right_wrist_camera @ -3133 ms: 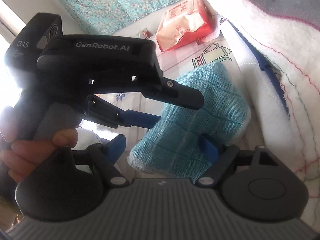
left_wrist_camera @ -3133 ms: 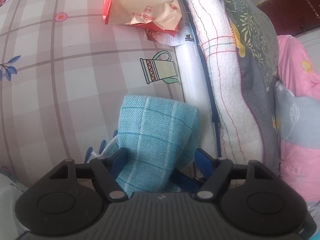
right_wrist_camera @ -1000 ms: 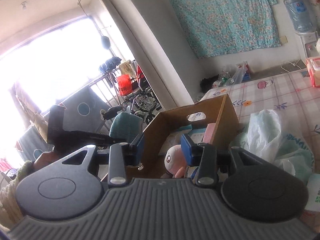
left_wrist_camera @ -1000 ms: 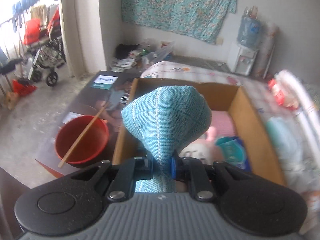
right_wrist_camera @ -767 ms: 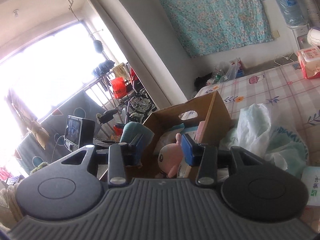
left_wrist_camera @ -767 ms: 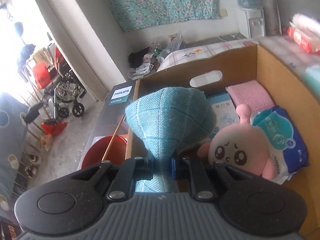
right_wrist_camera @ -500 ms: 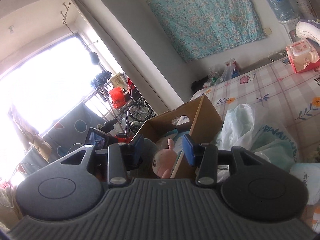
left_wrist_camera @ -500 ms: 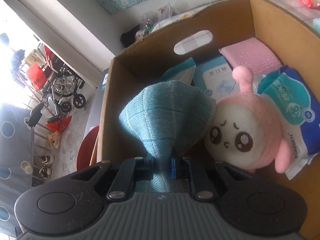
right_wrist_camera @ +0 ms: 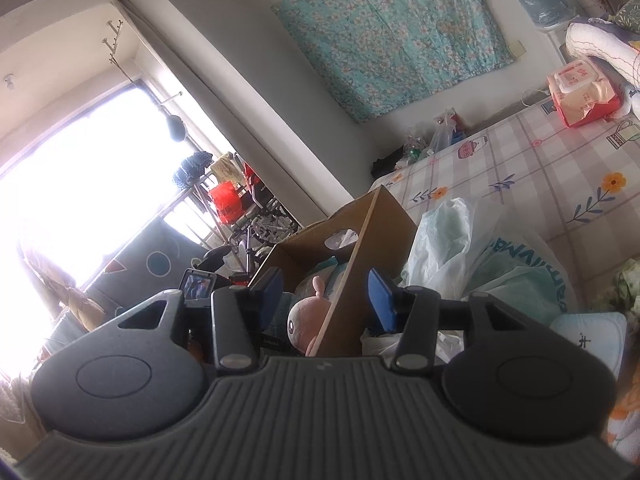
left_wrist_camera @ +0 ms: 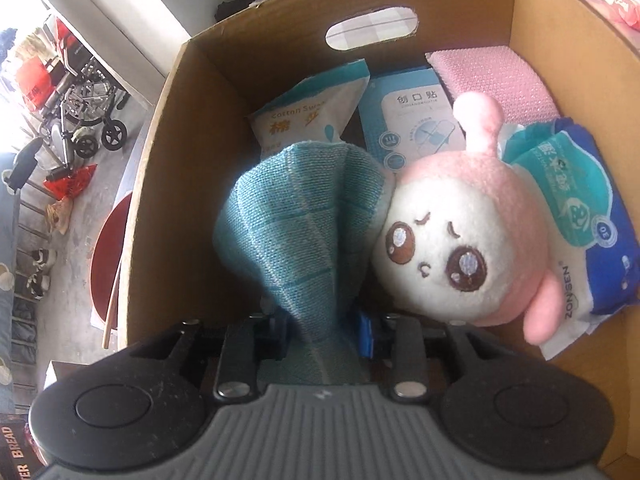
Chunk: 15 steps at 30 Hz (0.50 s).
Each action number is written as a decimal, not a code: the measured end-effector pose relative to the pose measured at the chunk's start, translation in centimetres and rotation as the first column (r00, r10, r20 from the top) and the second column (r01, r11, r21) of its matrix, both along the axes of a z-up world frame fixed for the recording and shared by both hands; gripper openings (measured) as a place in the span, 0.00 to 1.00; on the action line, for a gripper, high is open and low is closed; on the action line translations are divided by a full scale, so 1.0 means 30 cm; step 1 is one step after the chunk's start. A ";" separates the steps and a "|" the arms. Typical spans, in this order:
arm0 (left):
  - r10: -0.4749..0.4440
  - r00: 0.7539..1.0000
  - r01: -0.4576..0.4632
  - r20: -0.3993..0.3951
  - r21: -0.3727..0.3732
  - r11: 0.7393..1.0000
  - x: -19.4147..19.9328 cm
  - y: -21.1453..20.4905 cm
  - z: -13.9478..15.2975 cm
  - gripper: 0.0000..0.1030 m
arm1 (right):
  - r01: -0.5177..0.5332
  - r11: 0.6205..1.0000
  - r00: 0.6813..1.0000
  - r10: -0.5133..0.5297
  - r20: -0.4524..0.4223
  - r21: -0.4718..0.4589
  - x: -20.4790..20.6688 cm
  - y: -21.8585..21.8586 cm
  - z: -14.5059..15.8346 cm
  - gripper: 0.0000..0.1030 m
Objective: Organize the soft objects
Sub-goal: 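Lift the towel with the left gripper and lower it into the cardboard box, then open the left gripper and move both grippers toward the white yogurt cup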
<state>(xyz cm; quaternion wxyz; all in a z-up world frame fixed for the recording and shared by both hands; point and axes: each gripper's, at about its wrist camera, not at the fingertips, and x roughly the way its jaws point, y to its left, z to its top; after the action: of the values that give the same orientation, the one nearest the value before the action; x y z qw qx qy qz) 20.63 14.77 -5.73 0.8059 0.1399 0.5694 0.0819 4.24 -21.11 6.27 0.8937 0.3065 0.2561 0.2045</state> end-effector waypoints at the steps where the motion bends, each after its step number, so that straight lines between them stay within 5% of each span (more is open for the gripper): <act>1: -0.008 1.000 0.008 0.014 -0.012 1.000 -0.010 0.000 0.017 0.52 | 0.005 1.000 1.000 -0.005 -0.002 -0.001 -0.002 -0.001 -0.002 0.51; 9: -0.036 0.986 0.044 0.162 -0.048 0.998 -0.135 -0.004 0.183 0.77 | 0.088 0.996 0.996 -0.088 -0.021 0.000 -0.070 -0.026 -0.012 0.71; 15: -0.025 0.931 0.045 0.364 -0.046 0.998 -0.316 -0.026 0.341 0.84 | 0.214 0.977 0.975 -0.213 -0.056 0.015 -0.178 -0.112 -0.047 0.78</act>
<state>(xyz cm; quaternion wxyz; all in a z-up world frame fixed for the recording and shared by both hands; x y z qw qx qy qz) 11.14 13.98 4.50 0.9020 0.1107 0.4101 0.0764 -1.11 -24.47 4.86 0.8999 0.3471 0.2438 0.1014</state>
